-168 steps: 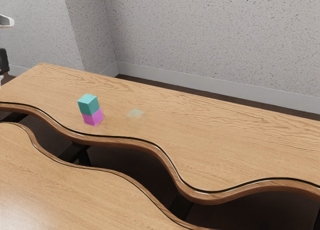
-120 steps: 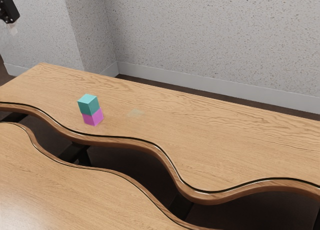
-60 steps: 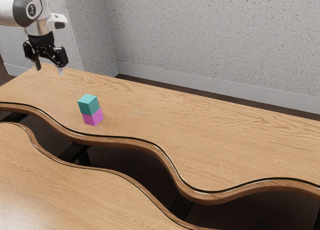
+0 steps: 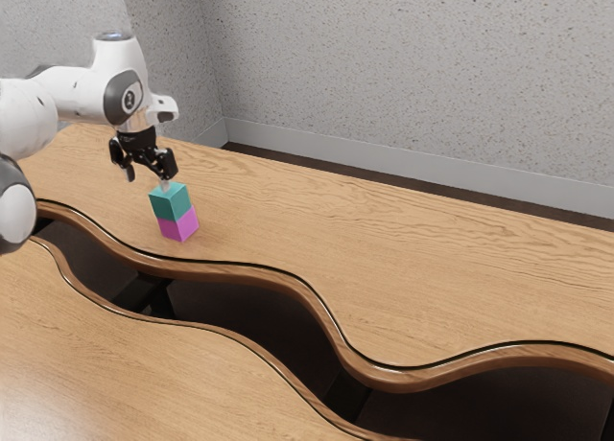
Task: Pick up the blue block with one arm, and put the blue block on the table with one arm
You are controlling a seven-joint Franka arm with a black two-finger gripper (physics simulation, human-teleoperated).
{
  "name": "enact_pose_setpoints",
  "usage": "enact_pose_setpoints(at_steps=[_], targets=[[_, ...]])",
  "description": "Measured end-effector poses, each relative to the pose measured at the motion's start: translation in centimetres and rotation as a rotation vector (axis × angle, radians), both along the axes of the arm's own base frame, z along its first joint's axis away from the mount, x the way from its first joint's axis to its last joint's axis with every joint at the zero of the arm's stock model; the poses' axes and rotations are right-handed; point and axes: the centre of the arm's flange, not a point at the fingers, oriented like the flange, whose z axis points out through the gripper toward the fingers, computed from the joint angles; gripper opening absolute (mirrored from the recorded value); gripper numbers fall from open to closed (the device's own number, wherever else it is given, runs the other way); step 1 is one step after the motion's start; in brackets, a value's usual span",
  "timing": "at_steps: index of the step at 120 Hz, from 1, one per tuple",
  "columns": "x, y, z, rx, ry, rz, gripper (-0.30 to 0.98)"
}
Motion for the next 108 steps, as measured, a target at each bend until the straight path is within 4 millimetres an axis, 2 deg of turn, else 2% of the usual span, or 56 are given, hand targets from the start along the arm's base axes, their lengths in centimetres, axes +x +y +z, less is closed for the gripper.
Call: enact_pose_setpoints(at_steps=[18,34,58,68,85,103,108], targets=[[1.6,0.8,-1.9,0.002,-0.010,-0.025,0.69],[2.9,0.2,-3.5,-0.007,-0.015,-0.059,0.69],[3.5,0.0,-6.3,-0.025,-0.002,-0.086,0.68],[3.5,0.2,-6.8,-0.025,0.000,-0.090,0.59],[3.7,0.3,-6.7,-0.021,-0.010,-0.098,0.44],[3.9,0.4,-5.7,-0.012,-0.023,-0.104,0.37],[4.1,0.2,-4.9,-0.008,-0.031,-0.108,0.35]])
